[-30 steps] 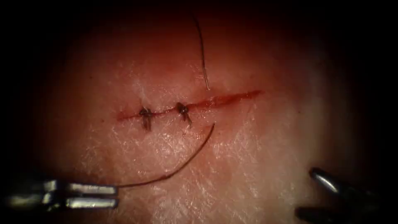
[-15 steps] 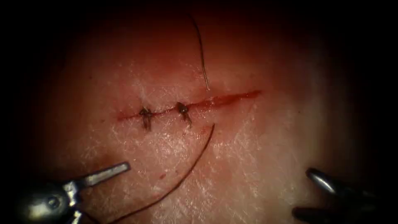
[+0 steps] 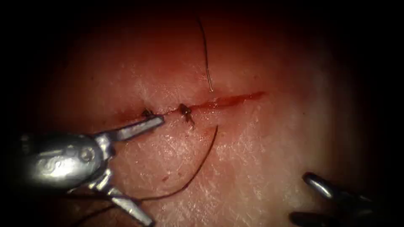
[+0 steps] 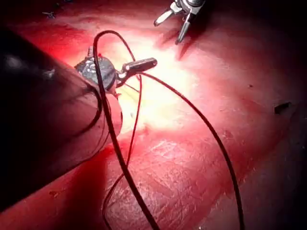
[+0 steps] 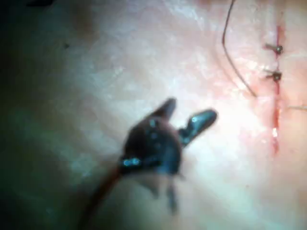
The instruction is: Wound Closure
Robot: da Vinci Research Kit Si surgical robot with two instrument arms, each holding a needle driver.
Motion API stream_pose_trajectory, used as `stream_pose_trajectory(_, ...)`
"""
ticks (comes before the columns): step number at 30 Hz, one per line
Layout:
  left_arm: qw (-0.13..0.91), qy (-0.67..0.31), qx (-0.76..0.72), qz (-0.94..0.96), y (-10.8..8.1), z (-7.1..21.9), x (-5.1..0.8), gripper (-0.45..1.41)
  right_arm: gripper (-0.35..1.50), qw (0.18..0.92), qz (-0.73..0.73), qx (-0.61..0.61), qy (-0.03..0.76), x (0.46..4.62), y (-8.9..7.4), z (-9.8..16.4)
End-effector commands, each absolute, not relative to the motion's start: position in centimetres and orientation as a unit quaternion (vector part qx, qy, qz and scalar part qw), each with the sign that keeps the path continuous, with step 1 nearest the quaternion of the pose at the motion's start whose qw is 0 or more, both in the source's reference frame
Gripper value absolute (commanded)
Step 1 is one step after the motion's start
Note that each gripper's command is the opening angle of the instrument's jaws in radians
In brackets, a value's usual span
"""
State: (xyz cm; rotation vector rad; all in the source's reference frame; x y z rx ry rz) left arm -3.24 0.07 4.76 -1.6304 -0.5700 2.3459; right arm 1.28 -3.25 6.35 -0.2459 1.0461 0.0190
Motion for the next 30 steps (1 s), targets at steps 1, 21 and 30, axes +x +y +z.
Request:
stream_pose_trajectory(1, 0.115, -0.195, -0.558, 0.799, 0.05, 4.82, -3.29, 1.16, 1.29, 0.859, 0.008, -0.114, 0.499, 1.35, -3.32, 6.40)
stream_pose_trajectory(21, 0.014, -0.321, -0.535, 0.781, 0.68, 4.80, -2.60, 1.15, 1.29, 0.855, 0.000, -0.104, 0.507, 1.50, -3.37, 6.41)
stream_pose_trajectory(30, -0.006, -0.265, -0.518, 0.813, 0.35, 5.14, -2.90, 0.96, 1.29, 0.855, 0.000, -0.104, 0.507, 1.50, -3.37, 6.41)
